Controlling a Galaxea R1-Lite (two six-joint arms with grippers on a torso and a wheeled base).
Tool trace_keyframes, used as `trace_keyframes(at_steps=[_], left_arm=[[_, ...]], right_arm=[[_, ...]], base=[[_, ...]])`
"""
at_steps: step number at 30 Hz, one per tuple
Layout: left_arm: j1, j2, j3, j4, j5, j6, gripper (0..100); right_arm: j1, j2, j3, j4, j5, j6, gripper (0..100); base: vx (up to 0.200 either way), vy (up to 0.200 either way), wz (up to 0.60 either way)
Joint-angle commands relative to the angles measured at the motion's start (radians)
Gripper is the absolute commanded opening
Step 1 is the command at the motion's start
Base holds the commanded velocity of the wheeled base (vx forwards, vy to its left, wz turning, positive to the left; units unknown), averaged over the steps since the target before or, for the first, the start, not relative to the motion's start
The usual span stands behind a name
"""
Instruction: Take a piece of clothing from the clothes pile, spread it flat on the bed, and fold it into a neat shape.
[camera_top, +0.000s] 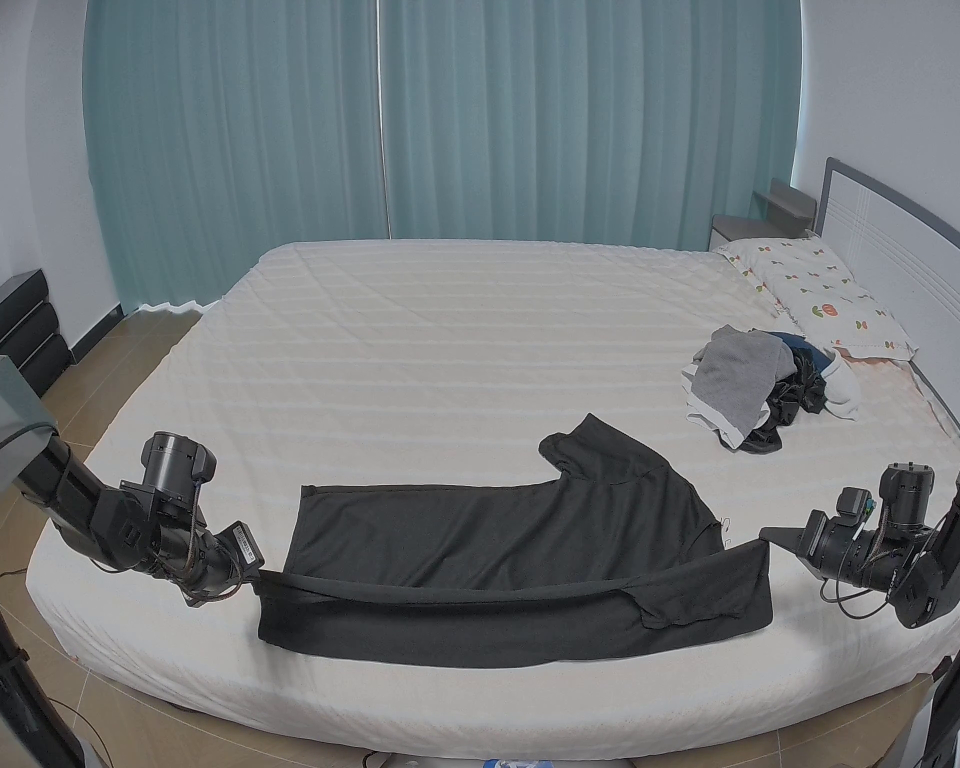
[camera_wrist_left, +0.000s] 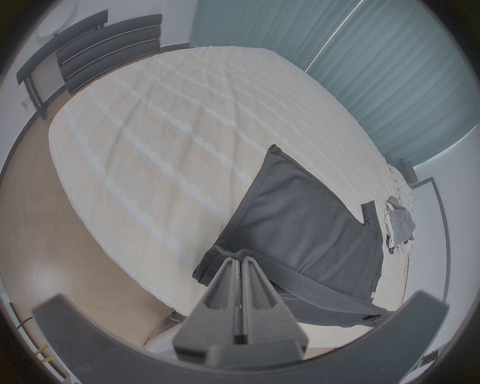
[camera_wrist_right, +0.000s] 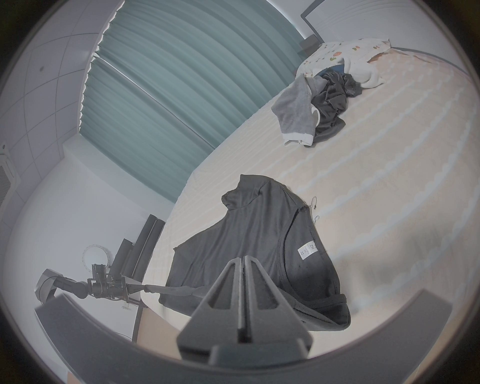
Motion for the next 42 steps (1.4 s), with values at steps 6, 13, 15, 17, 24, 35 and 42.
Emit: trace_keyframes(at_steps=[6, 13, 15, 17, 24, 35, 42], left_arm=[[0.003, -0.058, 0.006, 0.080, 0.006, 0.059, 0], [0.003, -0.092, 0.008, 0.114, 0.006, 0.075, 0], [0.003, -0.092, 0.008, 0.137, 0.006, 0.085, 0], [0.003, -0.092, 0.008, 0.152, 0.006, 0.096, 0], [0.003, -0.052, -0.031, 0.177, -0.004, 0.108, 0], [0.014, 0.127, -0.141, 0.094, -0.005, -0.025, 0], [0.009, 0.242, -0.153, -0.049, 0.015, -0.060, 0]], right_arm=[[-0.004, -0.063, 0.038, 0.000, 0.000, -0.012, 0], [-0.001, -0.064, 0.056, 0.000, 0.000, -0.028, 0], [0.002, -0.060, 0.067, 0.001, 0.000, -0.051, 0], [0.002, -0.055, 0.076, 0.001, 0.000, -0.072, 0], [0.003, -0.017, 0.049, 0.050, -0.001, -0.093, 0], [0.002, 0.141, -0.079, 0.043, -0.015, -0.090, 0], [0.003, 0.201, -0.142, 0.043, -0.015, -0.084, 0]], base=[[0.000, 0.000, 0.00], [0.000, 0.000, 0.00], [0.000, 0.000, 0.00], [0.000, 0.000, 0.00], [0.000, 0.000, 0.00], [0.000, 0.000, 0.00], [0.000, 0.000, 0.00]])
